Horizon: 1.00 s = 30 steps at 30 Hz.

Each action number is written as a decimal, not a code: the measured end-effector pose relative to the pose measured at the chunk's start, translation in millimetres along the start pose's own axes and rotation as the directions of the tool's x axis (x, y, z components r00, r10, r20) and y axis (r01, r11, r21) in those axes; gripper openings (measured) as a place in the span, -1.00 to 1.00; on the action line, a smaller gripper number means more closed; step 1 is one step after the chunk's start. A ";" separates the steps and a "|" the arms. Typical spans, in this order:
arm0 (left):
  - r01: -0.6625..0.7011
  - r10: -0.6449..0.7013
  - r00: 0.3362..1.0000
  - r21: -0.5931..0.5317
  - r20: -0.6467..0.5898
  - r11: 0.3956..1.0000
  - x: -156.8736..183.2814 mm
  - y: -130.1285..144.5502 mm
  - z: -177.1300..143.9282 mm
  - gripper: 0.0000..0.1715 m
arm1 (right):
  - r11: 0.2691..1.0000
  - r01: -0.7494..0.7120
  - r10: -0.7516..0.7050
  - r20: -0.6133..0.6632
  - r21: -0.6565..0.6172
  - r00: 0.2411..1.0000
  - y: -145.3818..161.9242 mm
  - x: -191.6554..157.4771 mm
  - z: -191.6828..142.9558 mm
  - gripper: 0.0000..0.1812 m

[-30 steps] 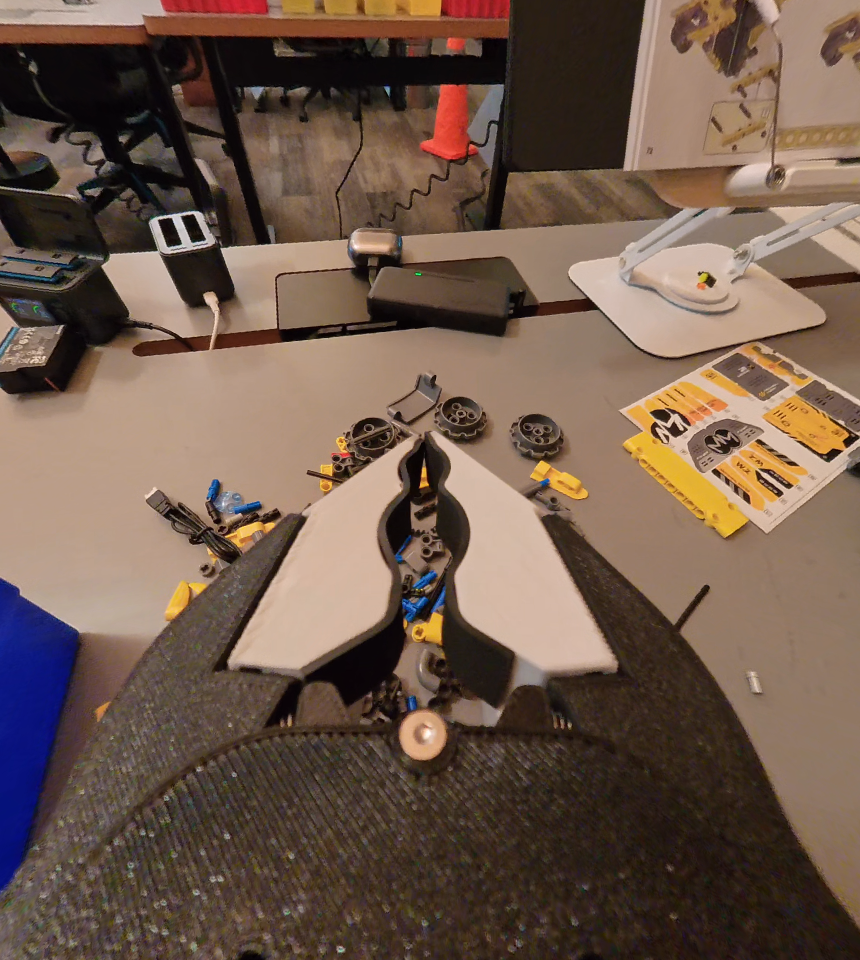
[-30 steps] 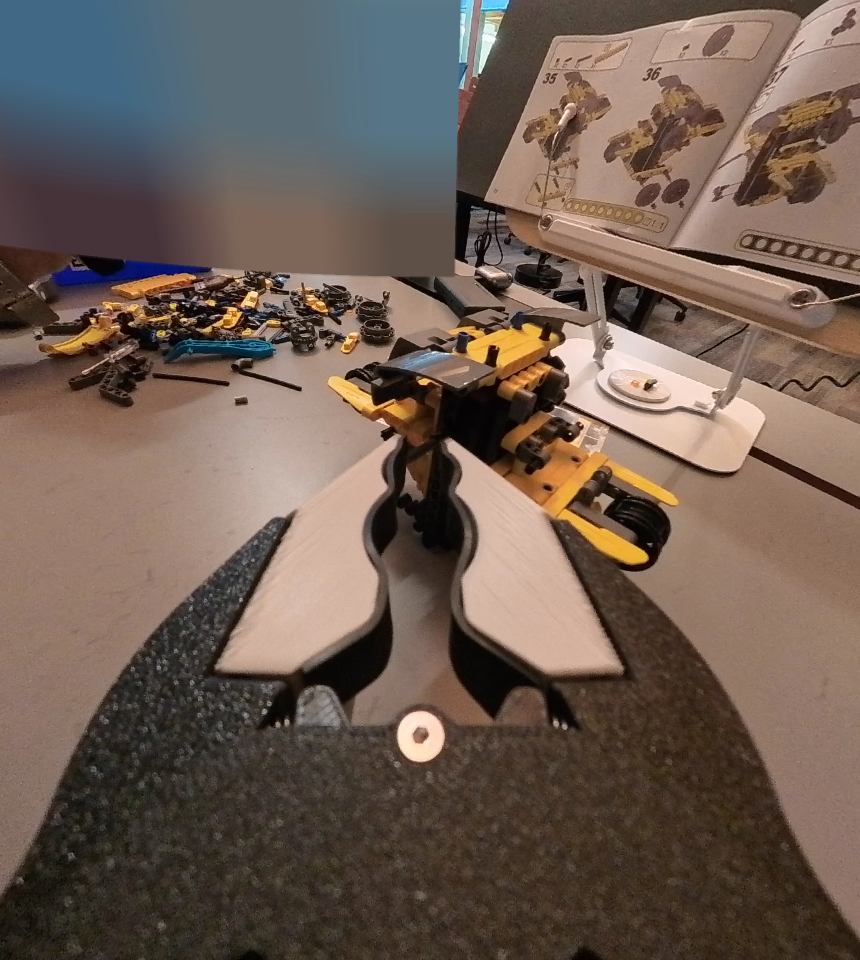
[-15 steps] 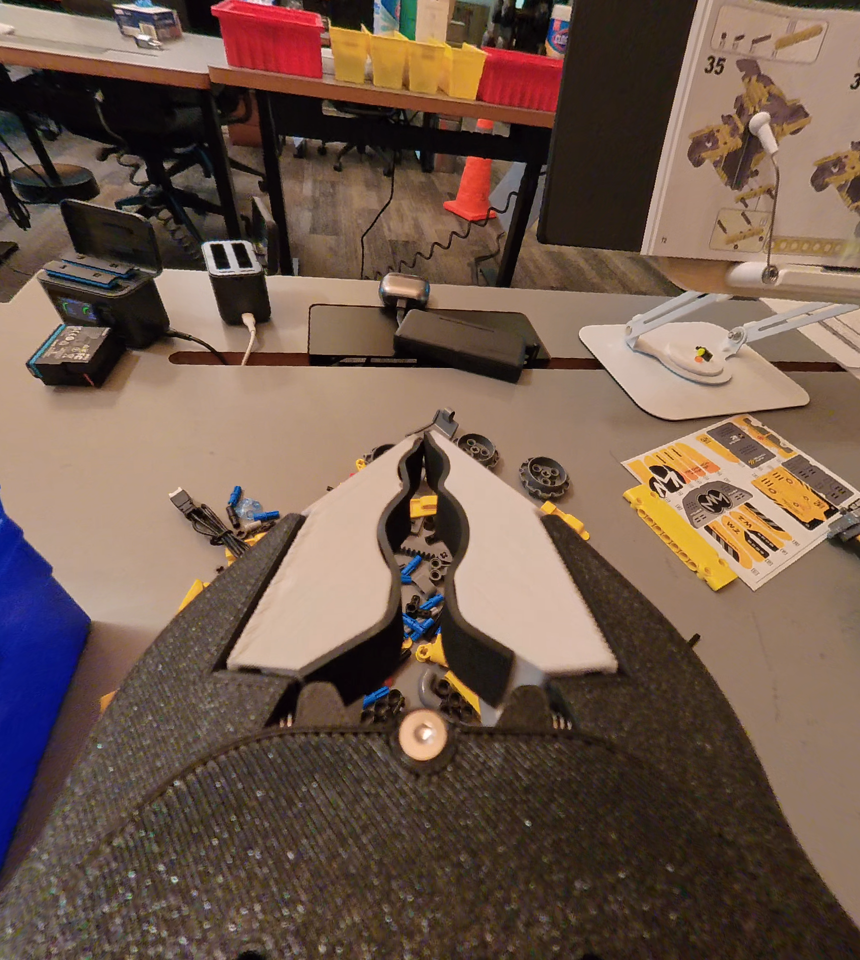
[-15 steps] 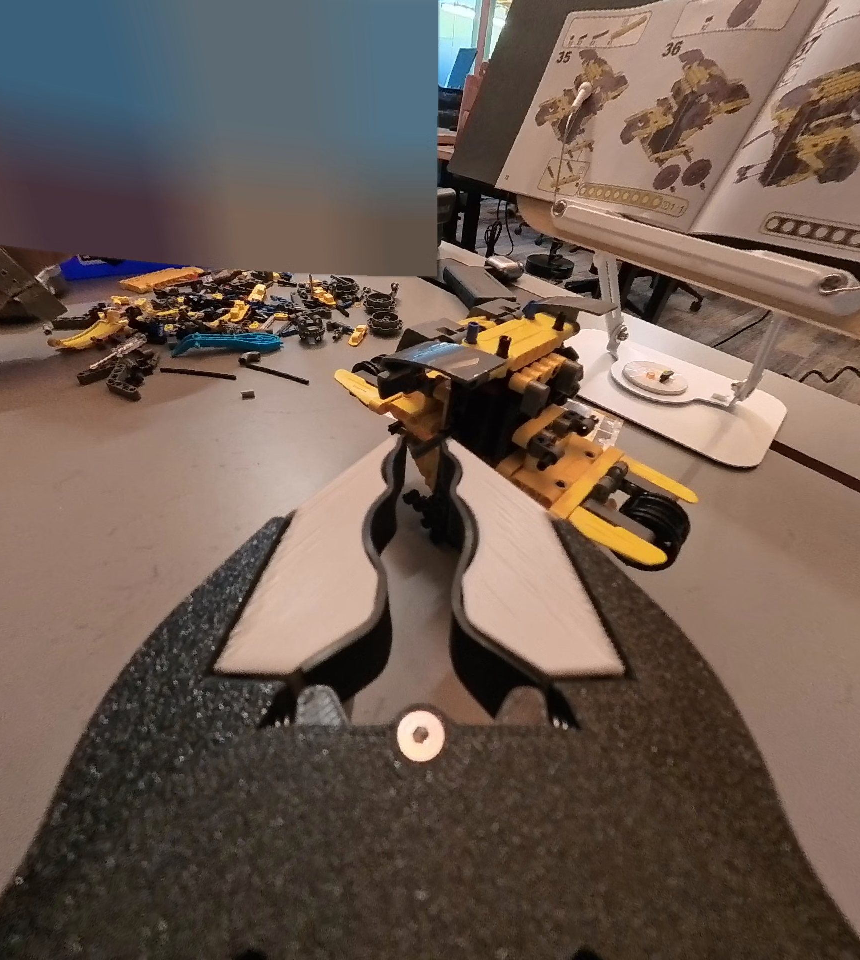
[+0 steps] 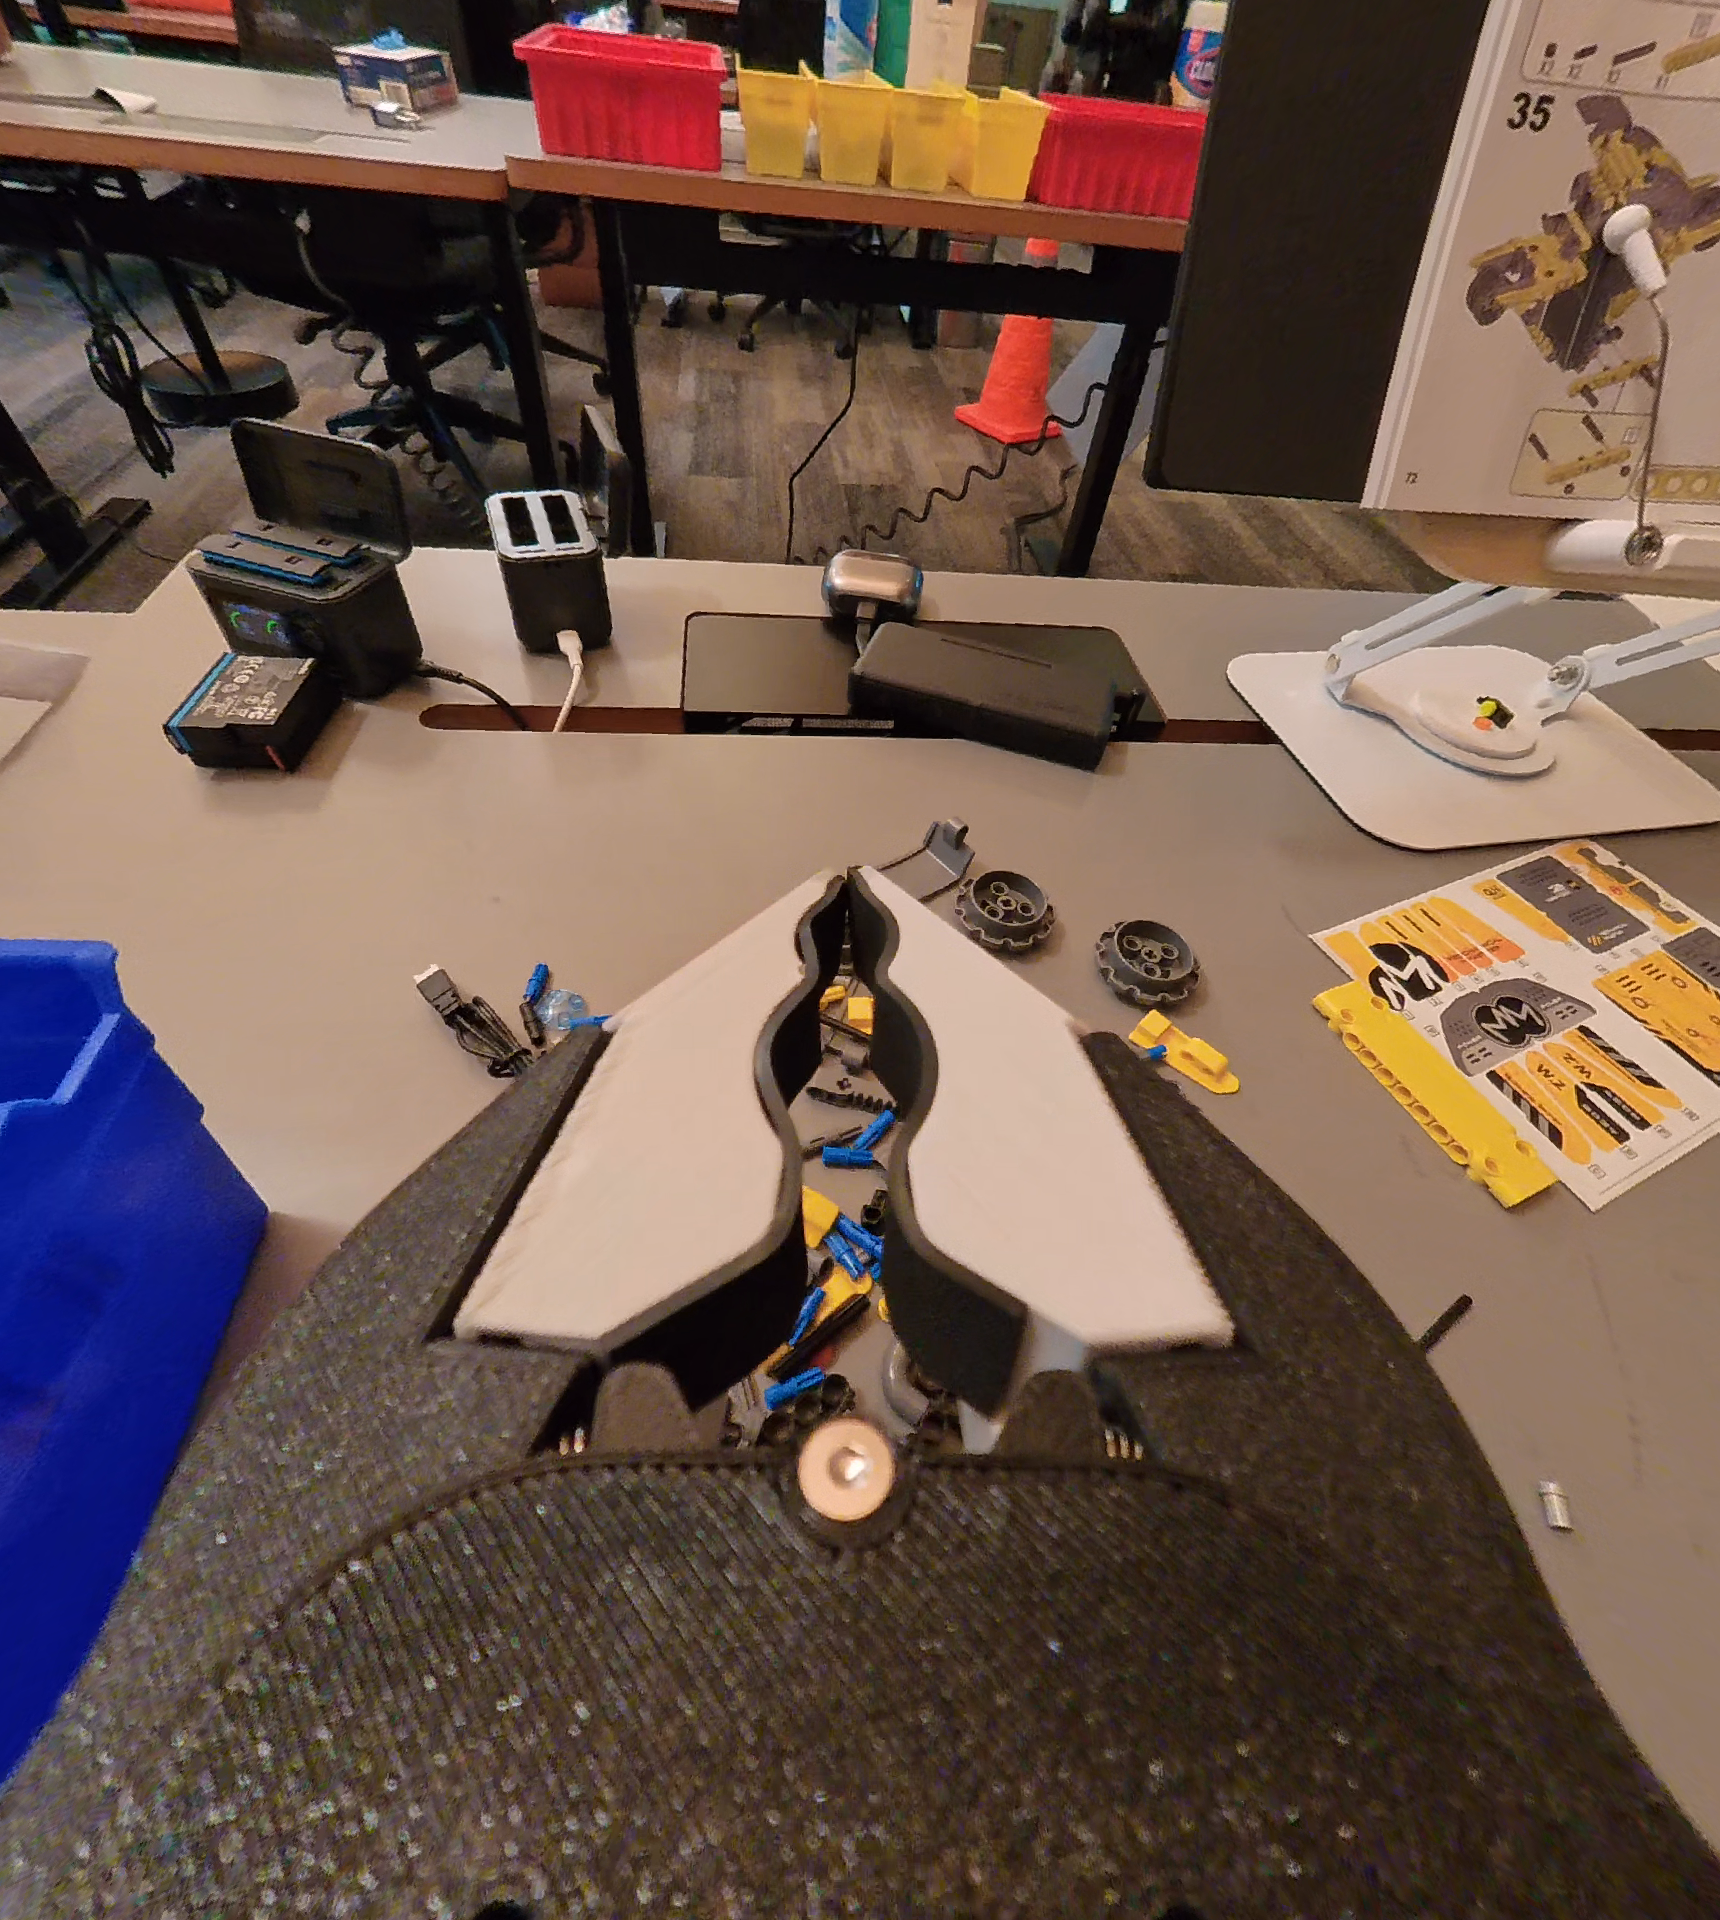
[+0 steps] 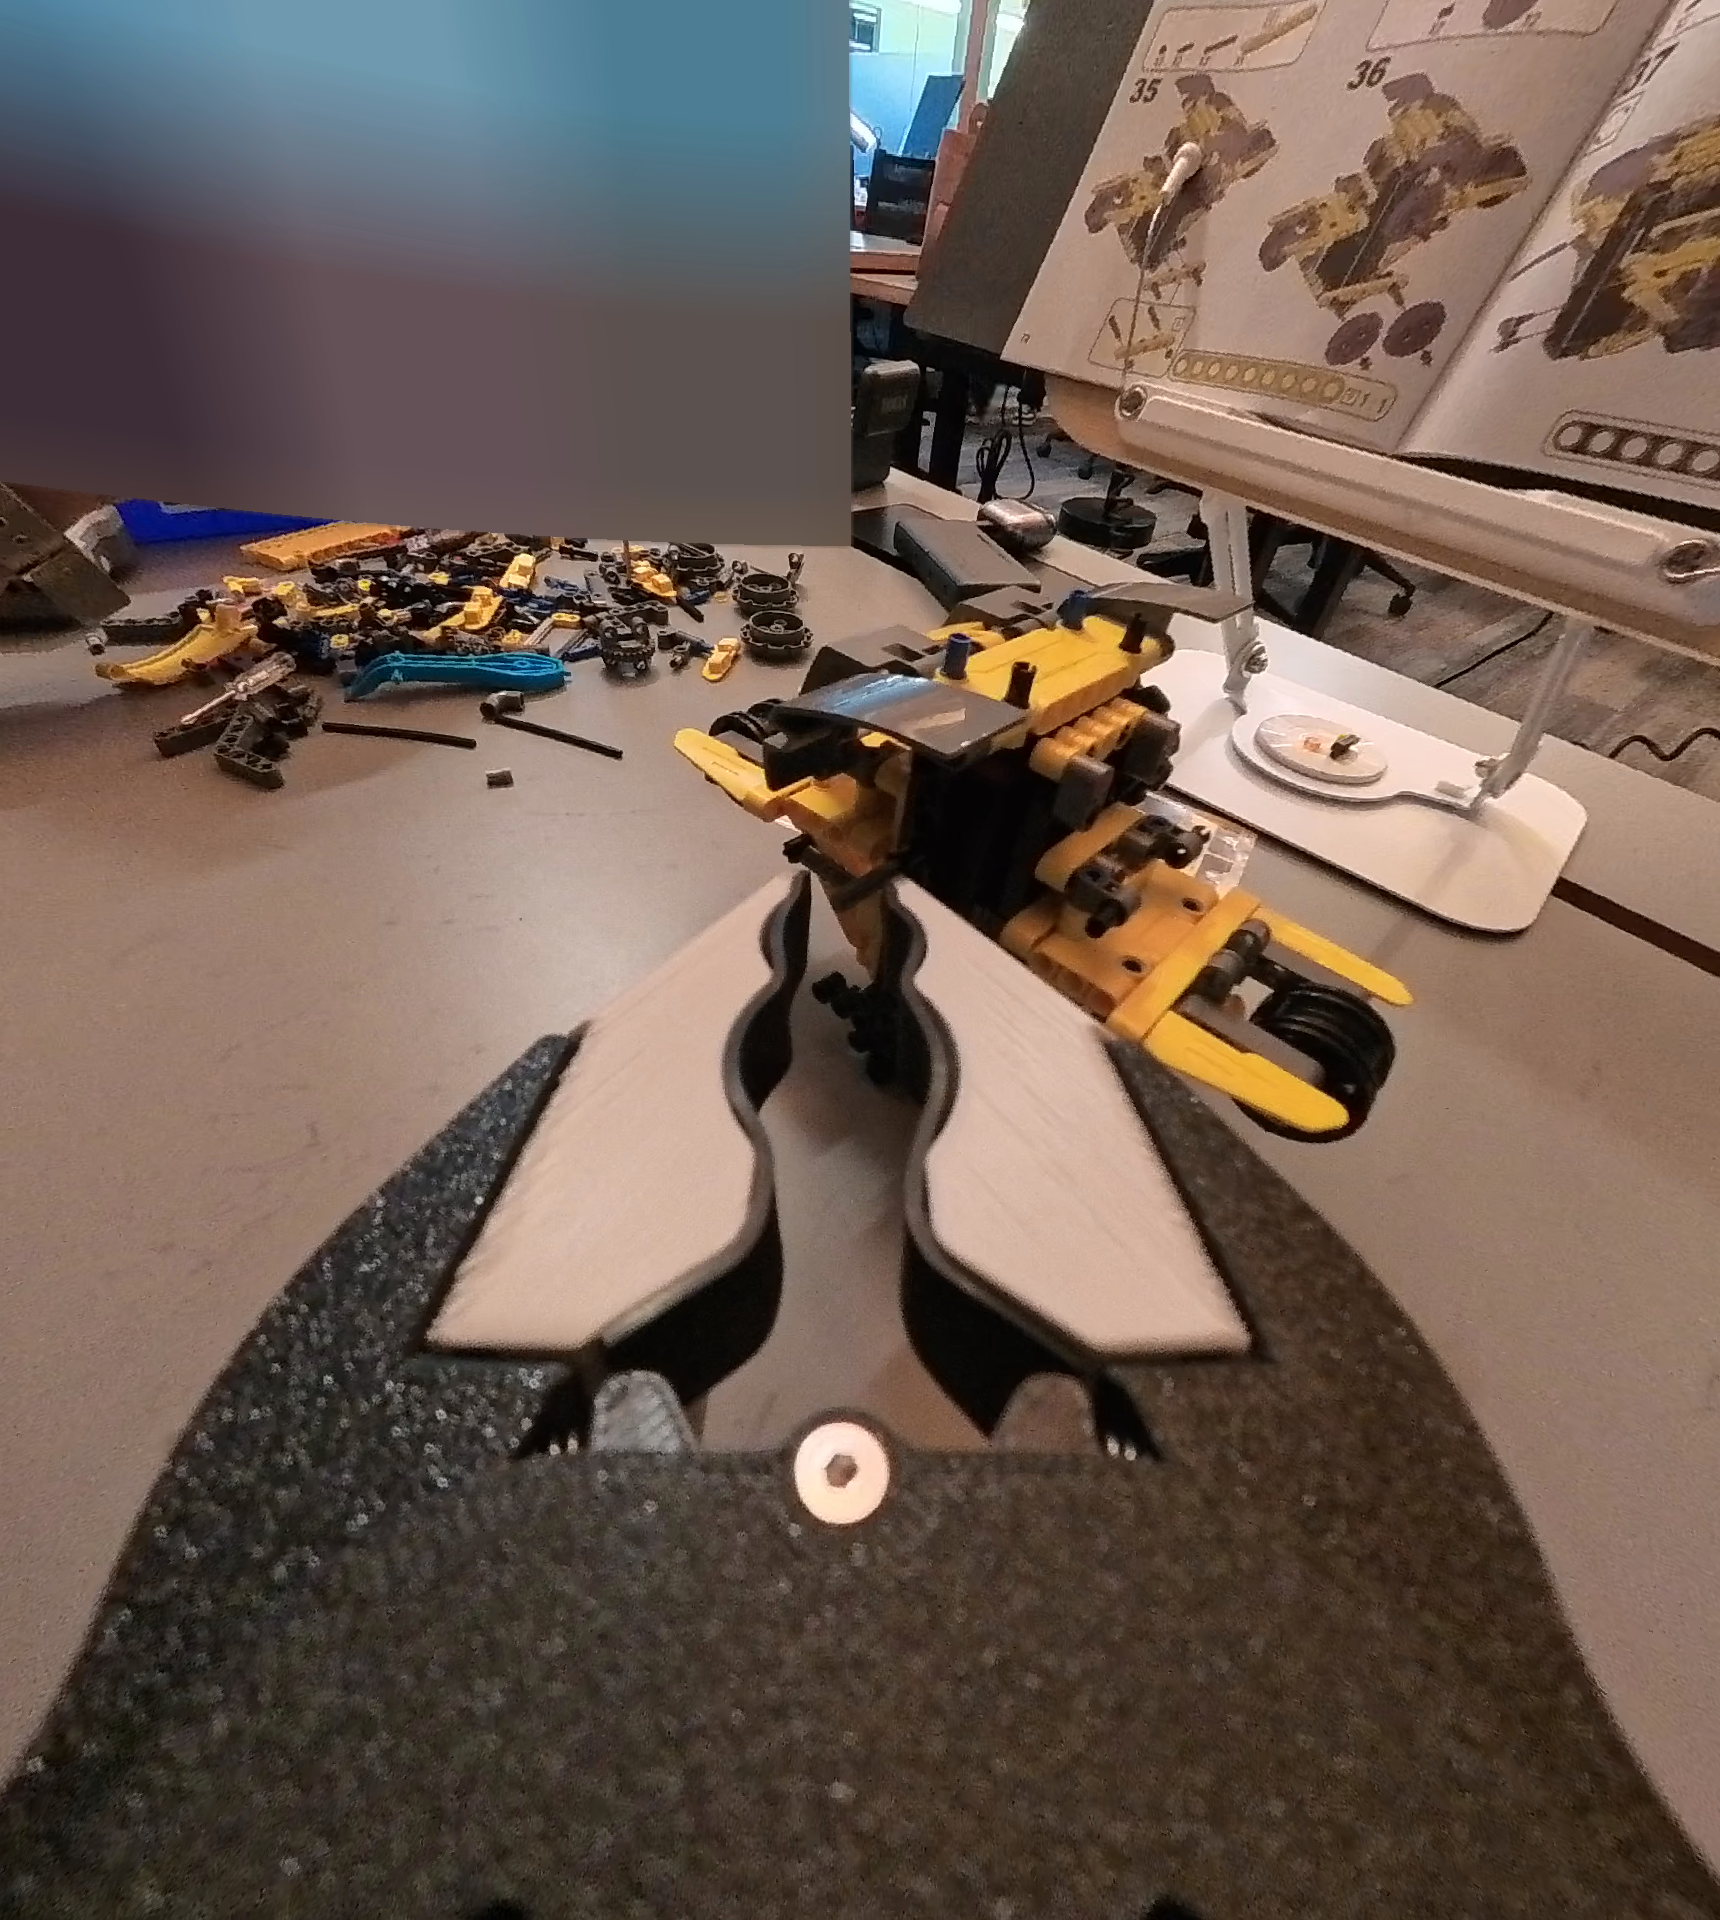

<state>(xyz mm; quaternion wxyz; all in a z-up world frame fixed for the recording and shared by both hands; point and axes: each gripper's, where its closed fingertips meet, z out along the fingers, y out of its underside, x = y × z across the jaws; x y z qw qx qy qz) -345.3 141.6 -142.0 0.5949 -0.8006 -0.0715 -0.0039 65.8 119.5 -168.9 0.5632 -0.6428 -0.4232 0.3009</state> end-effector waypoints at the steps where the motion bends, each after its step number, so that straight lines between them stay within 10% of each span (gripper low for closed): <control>1: 0.002 -0.002 1.000 0.001 0.001 1.000 -0.6 -0.1 -0.1 -1.00 | 1.000 0.000 0.000 -0.001 0.001 1.000 -0.1 0.1 -0.2 -0.86; 30: 0.019 -0.020 0.999 0.018 0.051 1.000 -13.7 -1.9 -3.1 -1.00 | 1.000 0.013 -0.013 -0.005 -0.011 1.000 1.5 -0.3 0.3 -0.84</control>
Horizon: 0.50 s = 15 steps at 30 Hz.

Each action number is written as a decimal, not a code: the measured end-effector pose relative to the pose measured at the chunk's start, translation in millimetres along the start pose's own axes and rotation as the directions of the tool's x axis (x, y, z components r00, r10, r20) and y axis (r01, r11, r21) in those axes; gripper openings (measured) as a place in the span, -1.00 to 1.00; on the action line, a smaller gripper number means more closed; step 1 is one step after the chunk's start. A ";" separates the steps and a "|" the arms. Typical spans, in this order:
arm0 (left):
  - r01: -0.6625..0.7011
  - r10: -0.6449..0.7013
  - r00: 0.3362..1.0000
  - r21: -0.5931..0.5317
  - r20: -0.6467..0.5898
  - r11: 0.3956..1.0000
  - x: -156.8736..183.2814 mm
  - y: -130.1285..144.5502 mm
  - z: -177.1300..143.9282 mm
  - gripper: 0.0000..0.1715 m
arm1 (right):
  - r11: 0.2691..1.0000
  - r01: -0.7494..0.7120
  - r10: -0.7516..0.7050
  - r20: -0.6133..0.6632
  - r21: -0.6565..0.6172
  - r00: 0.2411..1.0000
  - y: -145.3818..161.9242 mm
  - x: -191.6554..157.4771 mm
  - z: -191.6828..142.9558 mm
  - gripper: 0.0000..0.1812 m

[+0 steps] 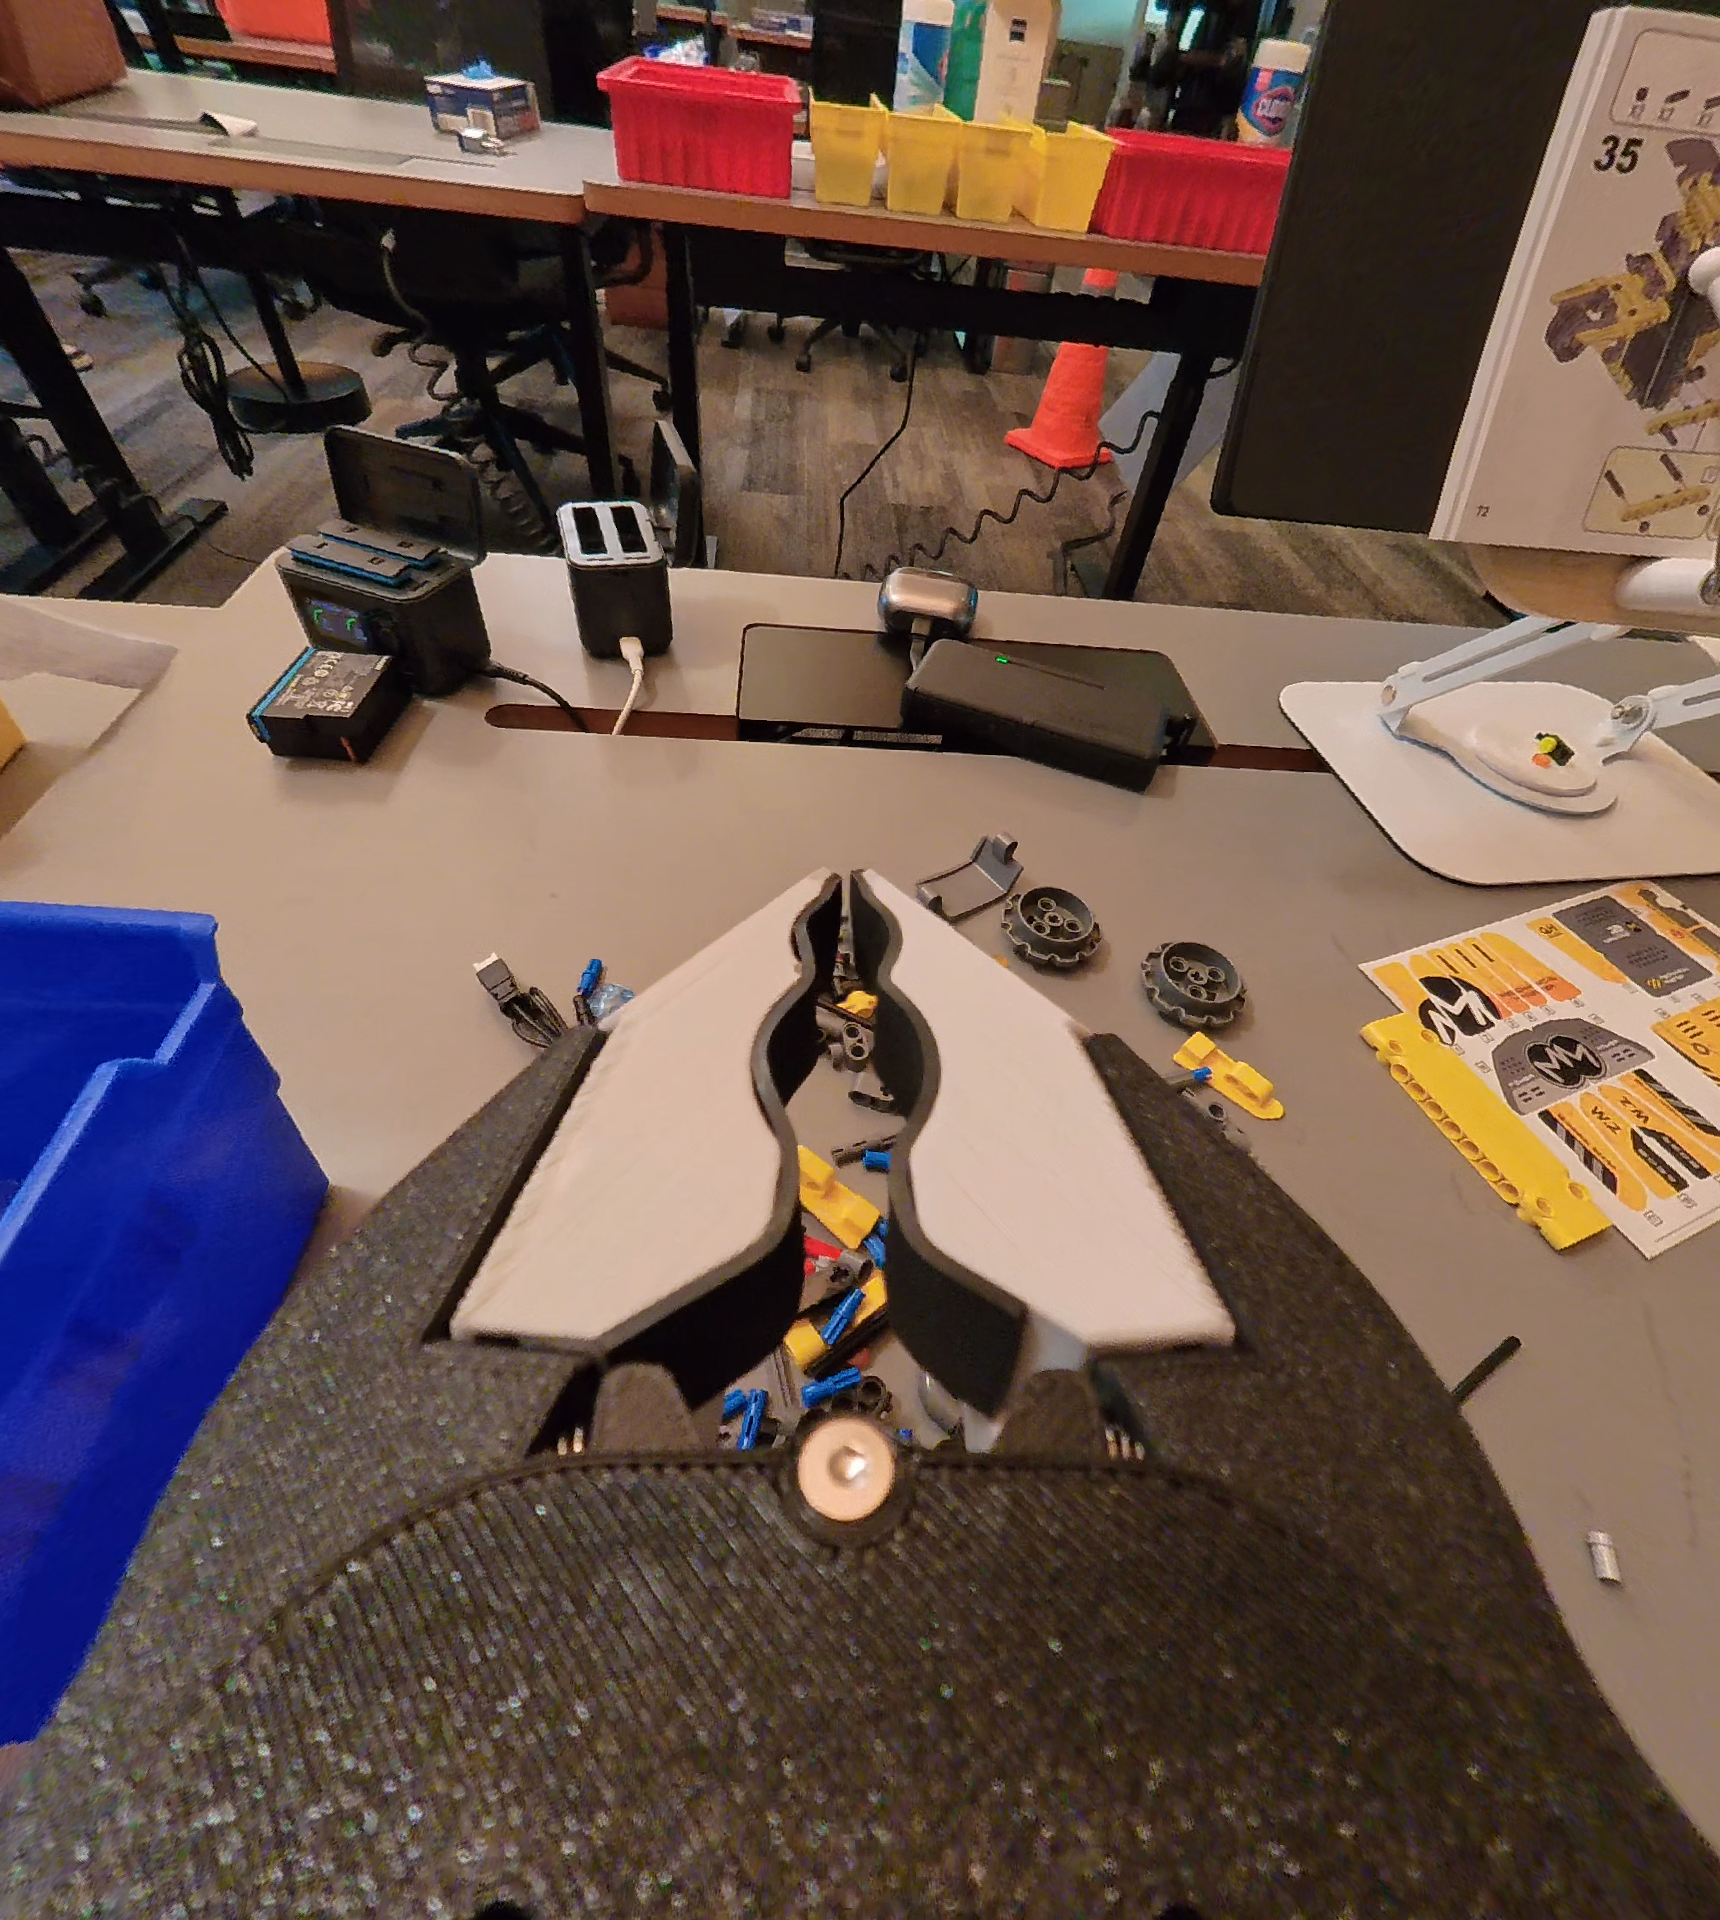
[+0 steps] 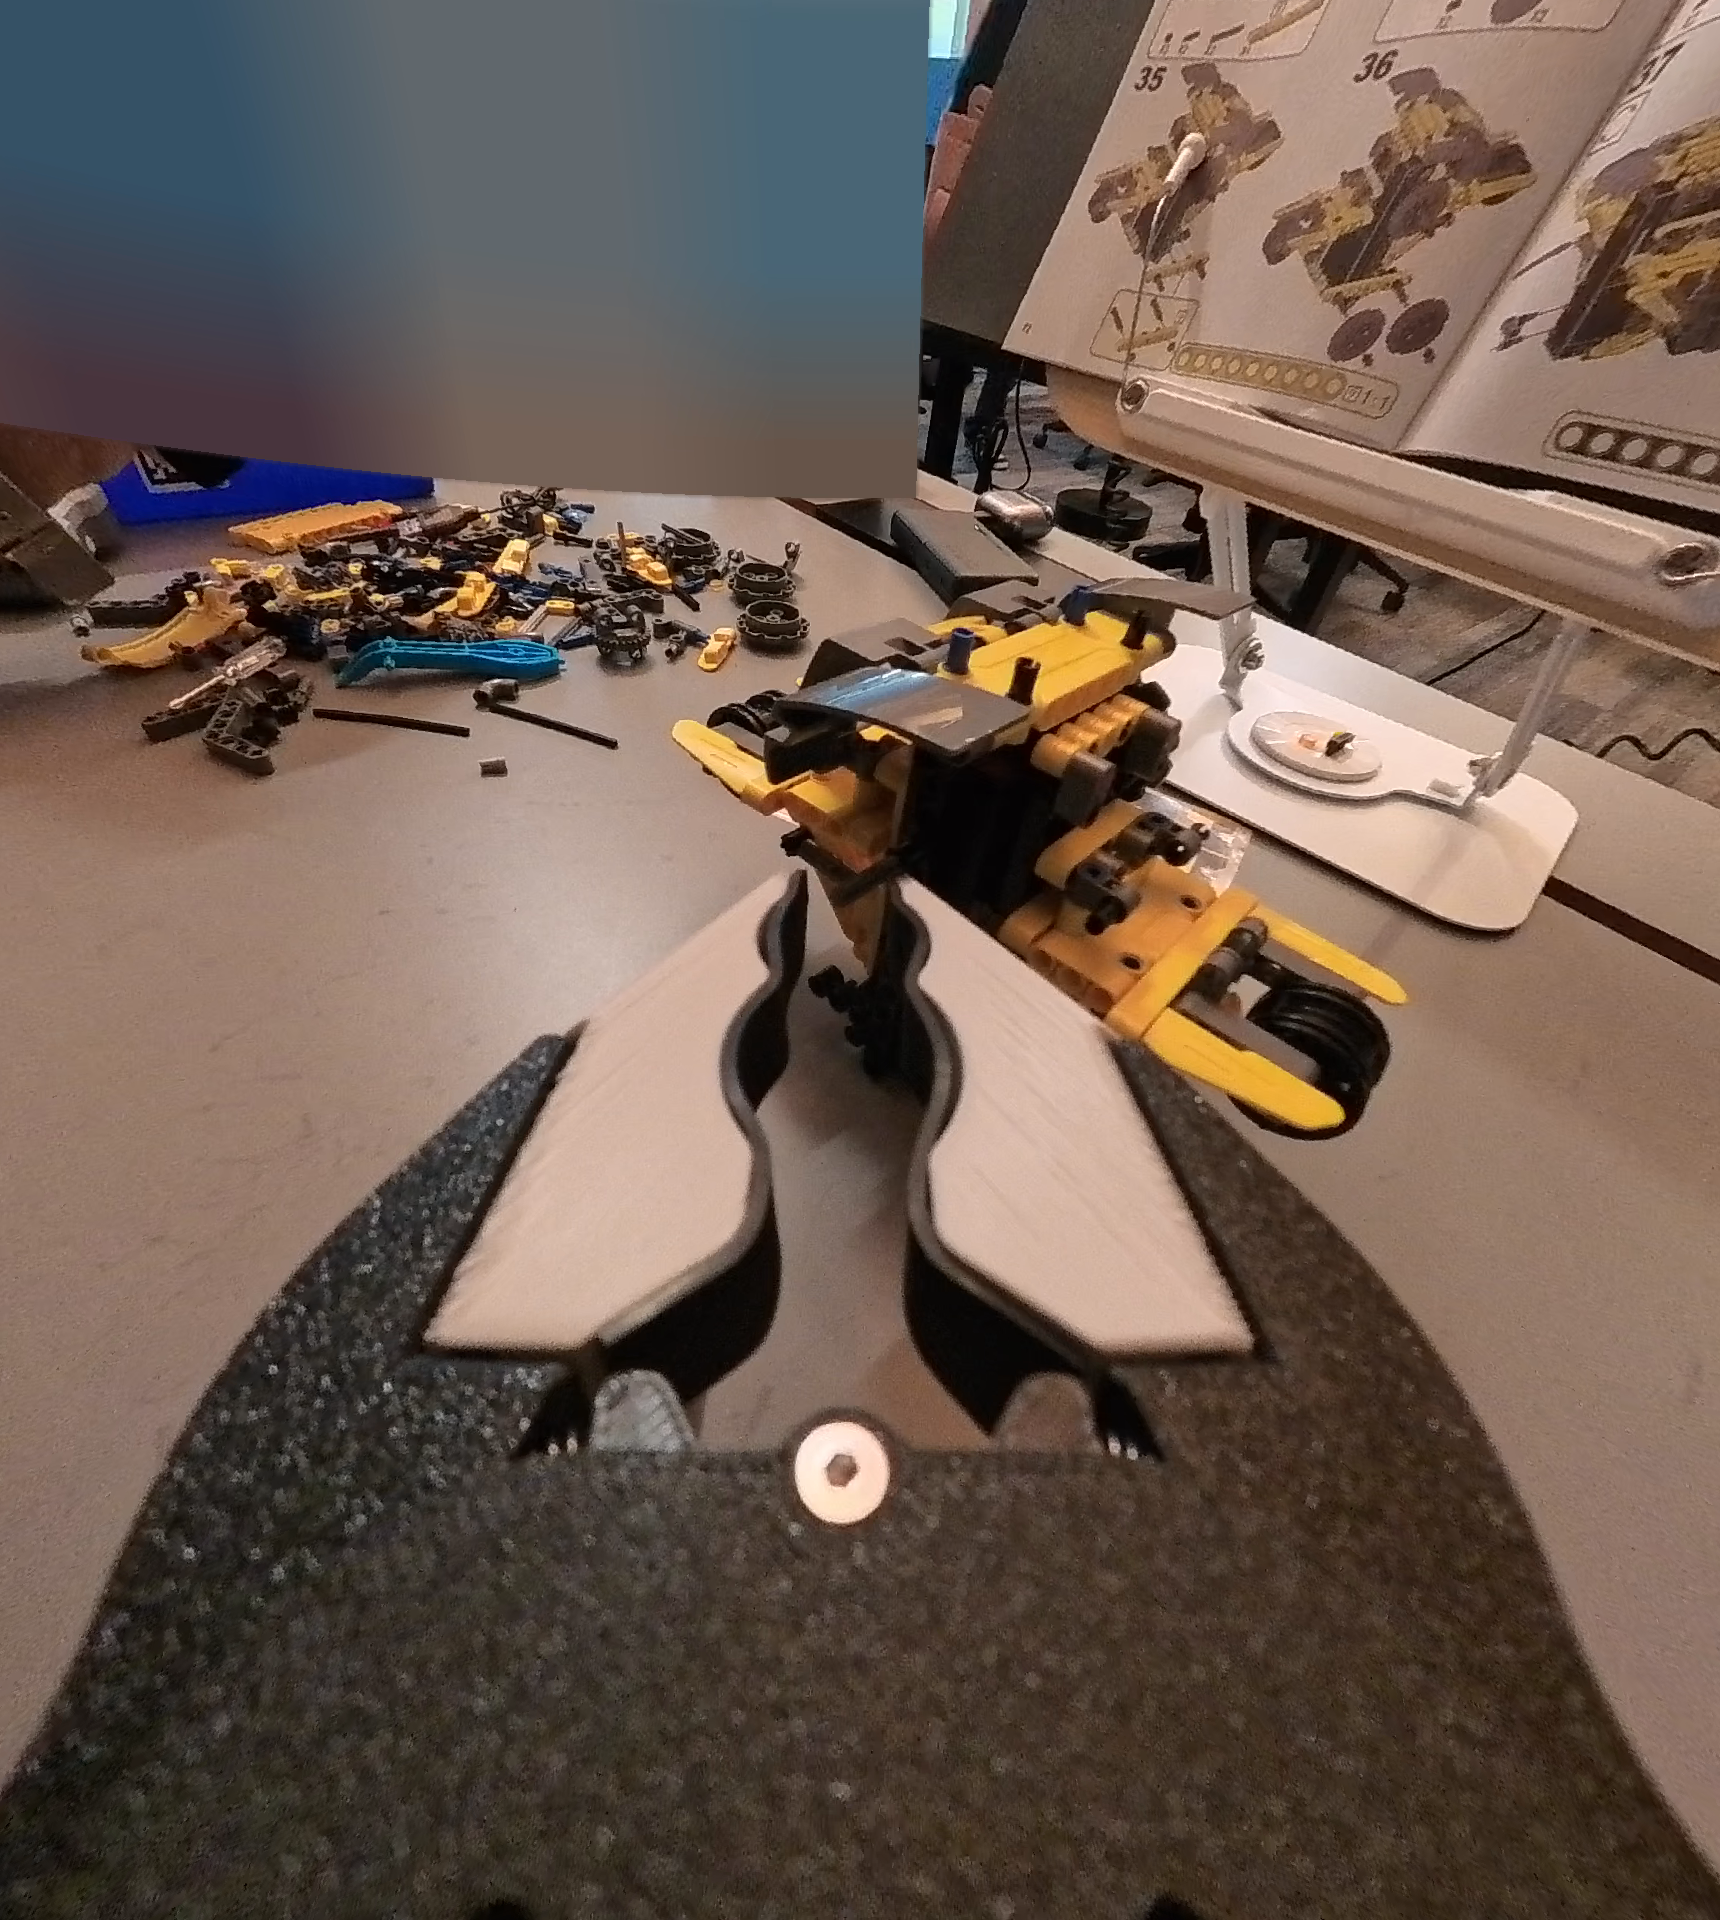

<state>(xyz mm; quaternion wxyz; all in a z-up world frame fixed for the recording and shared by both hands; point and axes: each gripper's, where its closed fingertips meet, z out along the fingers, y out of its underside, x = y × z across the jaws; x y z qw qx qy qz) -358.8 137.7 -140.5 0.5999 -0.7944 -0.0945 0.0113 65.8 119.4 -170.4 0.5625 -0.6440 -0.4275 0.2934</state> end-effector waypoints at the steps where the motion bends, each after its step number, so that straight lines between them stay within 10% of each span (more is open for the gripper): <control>1: 0.001 -0.001 1.000 -0.001 -0.002 1.000 0.1 0.1 -0.1 -1.00 | 1.000 0.000 0.000 0.000 -0.001 1.000 0.1 -0.1 0.1 -0.84; 15: 0.015 -0.014 1.000 -0.031 0.013 0.999 -4.9 4.9 1.6 -1.00 | 1.000 -0.002 0.002 0.009 0.004 1.000 -1.0 -2.1 0.6 -0.84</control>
